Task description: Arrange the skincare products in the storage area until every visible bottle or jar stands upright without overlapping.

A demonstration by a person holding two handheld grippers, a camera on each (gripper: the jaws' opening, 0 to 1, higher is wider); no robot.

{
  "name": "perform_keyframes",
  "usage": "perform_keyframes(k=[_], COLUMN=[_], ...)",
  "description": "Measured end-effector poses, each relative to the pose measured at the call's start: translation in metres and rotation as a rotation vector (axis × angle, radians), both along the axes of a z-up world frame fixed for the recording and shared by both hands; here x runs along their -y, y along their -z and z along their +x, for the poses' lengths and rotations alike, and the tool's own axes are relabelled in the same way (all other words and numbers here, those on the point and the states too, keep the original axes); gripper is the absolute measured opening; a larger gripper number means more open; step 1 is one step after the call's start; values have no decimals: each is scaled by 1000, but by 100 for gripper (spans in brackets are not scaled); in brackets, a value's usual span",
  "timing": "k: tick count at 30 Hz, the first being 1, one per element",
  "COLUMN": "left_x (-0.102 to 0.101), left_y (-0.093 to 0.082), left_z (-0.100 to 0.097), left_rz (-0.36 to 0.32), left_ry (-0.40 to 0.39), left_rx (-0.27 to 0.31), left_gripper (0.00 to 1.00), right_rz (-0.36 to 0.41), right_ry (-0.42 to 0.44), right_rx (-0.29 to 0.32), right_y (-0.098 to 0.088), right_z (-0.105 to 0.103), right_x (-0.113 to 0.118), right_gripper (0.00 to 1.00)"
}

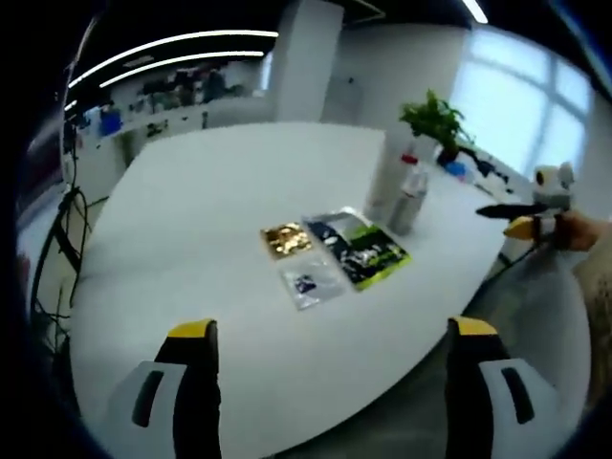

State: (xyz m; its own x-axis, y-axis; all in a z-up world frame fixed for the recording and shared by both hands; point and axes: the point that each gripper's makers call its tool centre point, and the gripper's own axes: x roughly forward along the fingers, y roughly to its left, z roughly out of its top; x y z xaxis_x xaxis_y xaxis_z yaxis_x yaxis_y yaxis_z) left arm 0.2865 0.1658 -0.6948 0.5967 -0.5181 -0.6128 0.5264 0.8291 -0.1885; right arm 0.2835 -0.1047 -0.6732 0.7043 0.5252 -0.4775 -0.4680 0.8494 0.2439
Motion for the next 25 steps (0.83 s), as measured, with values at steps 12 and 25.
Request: perform_keyframes(k=[12, 25], left_x=[3, 0], left_y=[3, 9], left_z=[-5, -5], left_rz=[34, 59], left_ry=[39, 59], left_rx=[-7, -17], left_gripper=[96, 94], right_rz=[-5, -9], right_ry=[4, 2], right_rx=[-3, -4], right_y=[1, 1], right_z=[0, -1], right_x=[0, 0], right_gripper=[87, 87])
